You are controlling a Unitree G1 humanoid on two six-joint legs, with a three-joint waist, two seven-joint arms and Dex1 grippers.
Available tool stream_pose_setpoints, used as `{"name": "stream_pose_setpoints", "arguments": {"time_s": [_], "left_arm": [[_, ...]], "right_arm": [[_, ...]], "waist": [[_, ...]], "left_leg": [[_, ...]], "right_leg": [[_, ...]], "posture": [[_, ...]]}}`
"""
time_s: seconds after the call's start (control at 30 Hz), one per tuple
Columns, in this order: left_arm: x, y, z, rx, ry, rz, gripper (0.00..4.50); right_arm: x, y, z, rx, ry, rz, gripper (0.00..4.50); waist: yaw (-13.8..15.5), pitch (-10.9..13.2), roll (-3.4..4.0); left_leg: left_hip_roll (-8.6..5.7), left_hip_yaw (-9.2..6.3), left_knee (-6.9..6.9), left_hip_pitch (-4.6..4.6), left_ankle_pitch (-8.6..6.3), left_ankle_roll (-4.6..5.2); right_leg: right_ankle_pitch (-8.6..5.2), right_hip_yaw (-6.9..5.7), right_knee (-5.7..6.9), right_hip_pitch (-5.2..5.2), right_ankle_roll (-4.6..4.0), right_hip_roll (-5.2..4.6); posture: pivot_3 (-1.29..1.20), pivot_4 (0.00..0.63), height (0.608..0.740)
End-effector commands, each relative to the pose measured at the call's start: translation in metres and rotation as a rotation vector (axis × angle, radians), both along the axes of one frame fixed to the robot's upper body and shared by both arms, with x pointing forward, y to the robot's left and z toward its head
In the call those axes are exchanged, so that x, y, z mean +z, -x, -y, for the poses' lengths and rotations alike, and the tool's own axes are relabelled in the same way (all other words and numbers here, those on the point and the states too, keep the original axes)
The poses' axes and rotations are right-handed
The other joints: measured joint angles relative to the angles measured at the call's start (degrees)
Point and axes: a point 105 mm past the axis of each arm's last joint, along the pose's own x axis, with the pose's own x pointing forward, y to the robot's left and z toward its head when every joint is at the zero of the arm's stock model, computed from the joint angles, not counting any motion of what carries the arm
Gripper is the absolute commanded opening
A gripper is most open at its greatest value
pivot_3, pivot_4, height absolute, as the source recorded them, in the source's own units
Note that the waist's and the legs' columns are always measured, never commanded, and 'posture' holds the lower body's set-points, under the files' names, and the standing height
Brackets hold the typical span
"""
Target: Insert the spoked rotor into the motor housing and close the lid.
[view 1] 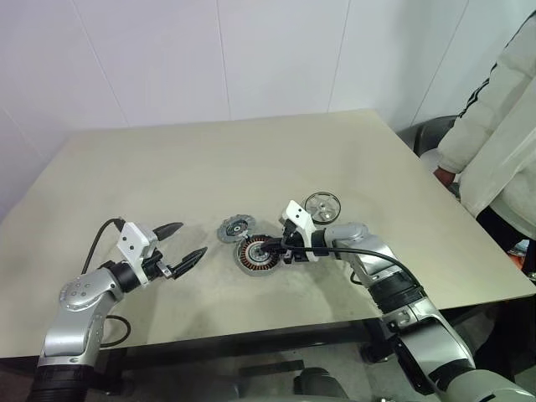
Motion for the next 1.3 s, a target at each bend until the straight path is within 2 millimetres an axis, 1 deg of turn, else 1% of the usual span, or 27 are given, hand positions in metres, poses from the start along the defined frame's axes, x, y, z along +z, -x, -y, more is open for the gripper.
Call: {"name": "stream_pose_setpoints", "arguments": {"time_s": [0.03, 0.1, 0.13, 0.2, 0.27, 0.3, 0.37, 0.57, 0.63, 0.67, 0.73, 0.77, 0.87, 0.97, 1.03, 1.2, 1.3], "left_arm": [[0.01, -0.002, 0.003, -0.012, 0.001, 0.045, 4.5], [0.011, -0.002, 0.003, -0.011, 0.001, 0.046, 4.5], [0.011, -0.002, 0.003, -0.012, 0.0, 0.046, 4.5], [0.011, -0.002, 0.004, -0.013, 0.0, 0.046, 4.5], [0.012, -0.002, 0.004, -0.014, 0.0, 0.047, 4.5], [0.012, -0.002, 0.005, -0.015, 0.001, 0.048, 4.5], [0.013, -0.002, 0.005, -0.016, 0.001, 0.048, 4.5], [0.013, -0.002, 0.005, -0.016, 0.001, 0.056, 4.5], [0.012, -0.002, 0.004, -0.016, -0.001, 0.054, 4.5], [0.012, -0.002, 0.004, -0.015, -0.001, 0.053, 4.5], [0.011, -0.002, 0.003, -0.016, -0.002, 0.051, 4.5], [0.011, -0.002, 0.003, -0.016, -0.002, 0.051, 4.5], [0.01, -0.002, 0.003, -0.018, -0.003, 0.049, 4.5], [0.009, -0.002, 0.004, -0.024, -0.005, 0.048, 4.5], [0.009, -0.003, 0.004, -0.026, -0.006, 0.048, 4.5], [0.012, -0.004, 0.004, -0.026, -0.009, 0.053, 4.5], [0.012, -0.003, 0.004, -0.025, -0.011, 0.053, 4.5]], "right_arm": [[0.022, -0.005, -0.003, 0.005, -0.046, 0.064, 0.04], [0.028, -0.007, 0.0, -0.007, -0.067, 0.072, 0.04], [0.034, -0.009, 0.003, -0.026, -0.091, 0.073, 0.04], [0.044, -0.016, 0.011, -0.077, -0.123, 0.08, 0.04], [0.05, -0.016, 0.021, -0.1, -0.148, 0.053, 0.04], [0.053, -0.019, 0.029, -0.136, -0.159, 0.041, 0.2], [0.057, -0.02, 0.044, -0.191, -0.181, 0.014, 0.62], [0.074, -0.022, 0.085, -0.376, -0.336, -0.114, 2.58], [0.072, -0.021, 0.1, -0.427, -0.339, -0.138, 3.34], [0.07, -0.02, 0.108, -0.459, -0.338, -0.154, 3.62], [0.069, -0.022, 0.126, -0.535, -0.376, -0.196, 4.33], [0.068, -0.023, 0.134, -0.577, -0.403, -0.23, 4.49], [0.061, -0.028, 0.154, -0.712, -0.45, -0.34, 4.49], [0.054, -0.03, 0.166, -0.796, -0.49, -0.432, 4.49], [0.053, -0.033, 0.169, -0.821, -0.529, -0.466, 4.49], [0.04, -0.037, 0.175, -0.895, -0.564, -0.531, 4.49], [0.034, -0.039, 0.174, -0.904, -0.568, -0.537, 4.49]], "waist": [[0.01, 0.0, 0.0], [0.02, 0.0, 0.0], [0.02, 0.0, 0.0], [0.03, 0.01, 0.01], [0.12, 0.01, 0.01], [0.22, 0.01, 0.01], [0.29, 0.01, 0.01], [0.24, 0.02, 0.03], [0.27, 0.03, 0.03], [0.29, 0.03, 0.03], [0.32, 0.03, 0.03], [0.27, 0.04, 0.05], [0.23, 0.05, 0.06], [0.12, 0.05, 0.07], [0.1, 0.08, 0.1], [0.09, 0.08, 0.12], [0.07, 0.08, 0.12]], "left_leg": [[0.0, 0.0, 0.0, 0.0, 0.0, 0.0], [0.0, 0.0, 0.0, -0.01, 0.0, 0.0], [0.0, 0.0, 0.0, -0.01, 0.0, 0.0], [0.0, 0.0, 0.0, -0.02, 0.0, 0.0], [0.0, 0.0, 0.0, -0.03, 0.0, 0.0], [0.0, 0.0, 0.0, -0.03, 0.0, 0.0], [-0.01, -0.01, 0.0, -0.03, 0.0, 0.0], [0.0, 0.01, -0.02, -0.05, 0.0, 0.0], [0.0, 0.02, -0.03, -0.07, 0.0, 0.01], [0.0, 0.02, -0.03, -0.07, 0.0, 0.01], [0.0, 0.05, -0.03, -0.08, 0.0, 0.01], [0.0, 0.07, -0.02, -0.08, 0.0, 0.01], [-0.01, 0.18, -0.02, -0.08, 0.0, 0.01], [-0.01, 0.25, -0.02, -0.08, 0.0, 0.01], [0.0, 0.27, -0.03, -0.08, 0.0, 0.01], [0.0, 0.34, -0.03, -0.08, -0.02, 0.04], [0.0, 0.35, -0.03, -0.08, -0.02, 0.04]], "right_leg": [[0.0, 0.0, 0.0, 0.0, 0.0, 0.0], [0.0, 0.0, 0.0, -0.01, 0.0, 0.0], [0.0, 0.0, 0.0, -0.01, 0.0, -0.01], [0.0, 0.0, 0.0, -0.02, 0.0, -0.01], [0.0, 0.0, 0.0, -0.02, 0.0, -0.01], [0.0, 0.0, -0.01, -0.02, 0.0, -0.02], [0.0, 0.0, -0.02, -0.01, 0.0, -0.02], [0.0, 0.0, -0.03, -0.03, 0.0, -0.02], [0.0, 0.01, -0.05, -0.03, 0.0, -0.02], [0.0, 0.01, -0.05, -0.03, 0.0, -0.02], [0.0, 0.01, -0.06, -0.03, 0.0, -0.02], [0.0, 0.01, -0.06, -0.03, 0.0, -0.02], [0.0, 0.01, -0.06, -0.02, 0.0, -0.01], [0.0, 0.02, -0.06, -0.03, 0.0, -0.01], [0.0, 0.03, -0.06, -0.03, 0.0, 0.0], [0.0, 0.07, -0.06, -0.03, 0.0, 0.01], [0.0, 0.08, -0.06, -0.03, 0.0, 0.01]], "posture": [[0.0, 0.0, 0.74], [0.0, 0.0, 0.74], [0.0, 0.0, 0.74], [0.0, 0.0, 0.74], [0.0, 0.0, 0.74], [0.0, 0.0, 0.74], [0.0, 0.0, 0.74], [0.0, 0.0, 0.74], [0.0, 0.0, 0.74], [0.0, 0.0, 0.74], [0.0, 0.0, 0.74], [0.0, 0.0, 0.74], [0.0, 0.0, 0.74], [0.0, 0.0, 0.74], [0.0, 0.0, 0.74], [0.0, 0.0, 0.74], [0.0, 0.0, 0.74]]}}
